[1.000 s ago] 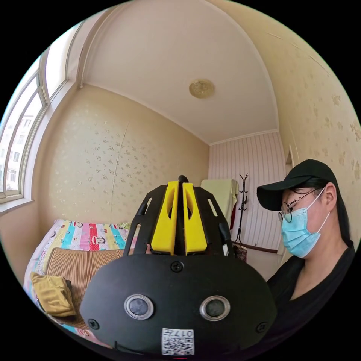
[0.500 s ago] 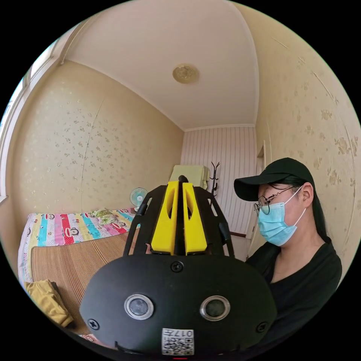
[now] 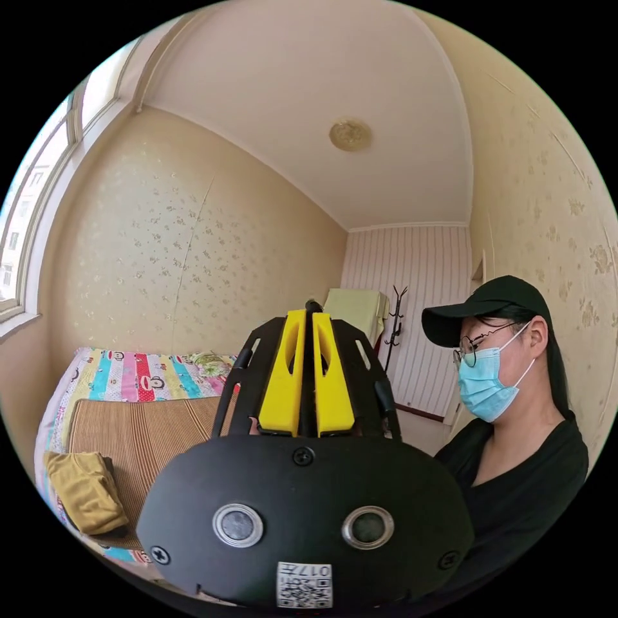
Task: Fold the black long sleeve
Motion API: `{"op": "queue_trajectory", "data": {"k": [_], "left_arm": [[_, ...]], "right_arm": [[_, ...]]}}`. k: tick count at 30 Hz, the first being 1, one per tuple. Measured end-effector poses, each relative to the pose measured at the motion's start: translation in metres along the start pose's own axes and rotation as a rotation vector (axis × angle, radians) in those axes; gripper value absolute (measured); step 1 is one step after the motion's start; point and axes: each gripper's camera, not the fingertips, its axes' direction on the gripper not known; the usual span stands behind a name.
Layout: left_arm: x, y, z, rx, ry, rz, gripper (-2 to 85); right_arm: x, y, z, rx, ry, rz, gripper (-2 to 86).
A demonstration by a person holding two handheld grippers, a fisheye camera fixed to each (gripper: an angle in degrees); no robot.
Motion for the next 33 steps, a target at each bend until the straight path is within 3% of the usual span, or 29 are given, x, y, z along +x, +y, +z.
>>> {"op": "queue_trajectory", "data": {"k": [4,8,11,14,16,19,22,28,33], "left_arm": [[-0.025,-0.016,-0.012,0.019,-0.09,-0.013,-0.3],[-0.082,-0.041,0.024,-0.081,-0.19,-0.025,-0.2],[-0.18,-0.059,0.09,-0.221,-0.224,-0.11,-0.1],[-0.315,-0.064,0.179,-0.409,-0.238,-0.214,0.4],[-0.431,-0.045,0.254,-0.54,-0.298,-0.276,1.6],[-0.557,0.02,0.315,-0.647,-0.316,-0.463,4.3],[-0.602,0.09,0.321,-0.688,-0.335,-0.581,8.4],[-0.538,0.214,0.276,-0.916,-0.426,-0.534,13.5],[-0.478,0.269,0.247,-0.973,-0.317,-0.617,11.3]], "right_arm": [[-0.122,-0.028,0.016,0.299,0.509,-0.277,0.8],[-0.141,-0.072,0.079,0.373,0.925,-0.3,0.7],[-0.074,-0.135,0.122,0.345,1.115,-0.227,0.7],[0.052,-0.209,0.154,0.212,1.334,-0.118,0.9],[0.181,-0.255,0.178,0.084,1.479,-0.049,1.1],[0.329,-0.257,0.204,-0.127,1.536,0.062,1.7],[0.402,-0.207,0.229,-0.218,1.552,0.189,2.2],[0.407,-0.036,0.278,-0.43,1.48,0.166,2.7],[0.377,0.062,0.277,-0.396,1.465,0.224,3.5]]}}
